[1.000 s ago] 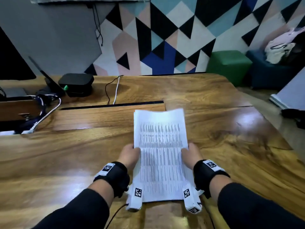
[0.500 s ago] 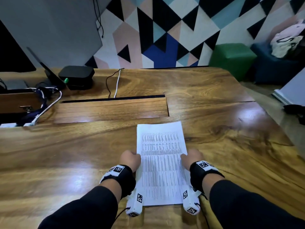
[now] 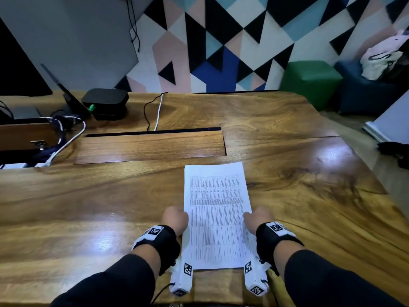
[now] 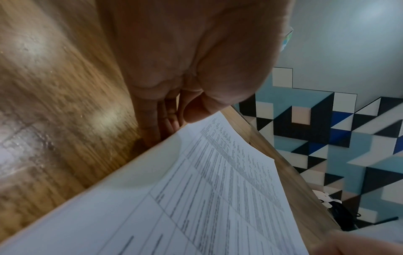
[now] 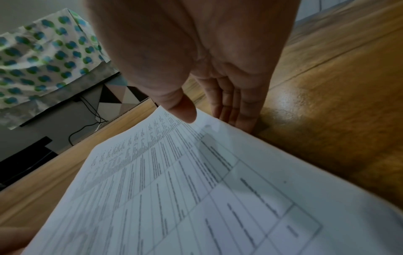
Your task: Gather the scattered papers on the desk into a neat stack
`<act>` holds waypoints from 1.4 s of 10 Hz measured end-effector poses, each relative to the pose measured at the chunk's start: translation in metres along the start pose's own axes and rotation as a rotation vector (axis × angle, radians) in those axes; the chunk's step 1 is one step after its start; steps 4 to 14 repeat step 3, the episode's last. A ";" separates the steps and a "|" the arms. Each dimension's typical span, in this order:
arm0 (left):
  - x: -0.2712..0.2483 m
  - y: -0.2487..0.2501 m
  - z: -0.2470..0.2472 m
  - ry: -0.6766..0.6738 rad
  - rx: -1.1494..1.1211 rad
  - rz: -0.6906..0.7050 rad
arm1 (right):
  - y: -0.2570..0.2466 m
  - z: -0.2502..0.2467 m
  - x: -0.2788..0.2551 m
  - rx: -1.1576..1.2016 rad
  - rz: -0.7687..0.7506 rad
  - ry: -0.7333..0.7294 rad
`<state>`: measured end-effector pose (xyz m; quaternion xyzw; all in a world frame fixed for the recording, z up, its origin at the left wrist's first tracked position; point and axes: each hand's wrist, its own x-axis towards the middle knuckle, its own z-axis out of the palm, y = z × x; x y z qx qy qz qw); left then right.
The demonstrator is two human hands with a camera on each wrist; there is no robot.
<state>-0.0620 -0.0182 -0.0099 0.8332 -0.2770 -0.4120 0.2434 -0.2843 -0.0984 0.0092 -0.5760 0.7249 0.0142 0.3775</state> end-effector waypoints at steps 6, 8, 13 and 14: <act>-0.007 -0.029 -0.018 0.140 0.142 0.078 | 0.029 -0.006 -0.009 0.080 0.029 0.028; -0.007 -0.029 -0.018 0.140 0.142 0.078 | 0.029 -0.006 -0.009 0.080 0.029 0.028; -0.007 -0.029 -0.018 0.140 0.142 0.078 | 0.029 -0.006 -0.009 0.080 0.029 0.028; -0.007 -0.029 -0.018 0.140 0.142 0.078 | 0.029 -0.006 -0.009 0.080 0.029 0.028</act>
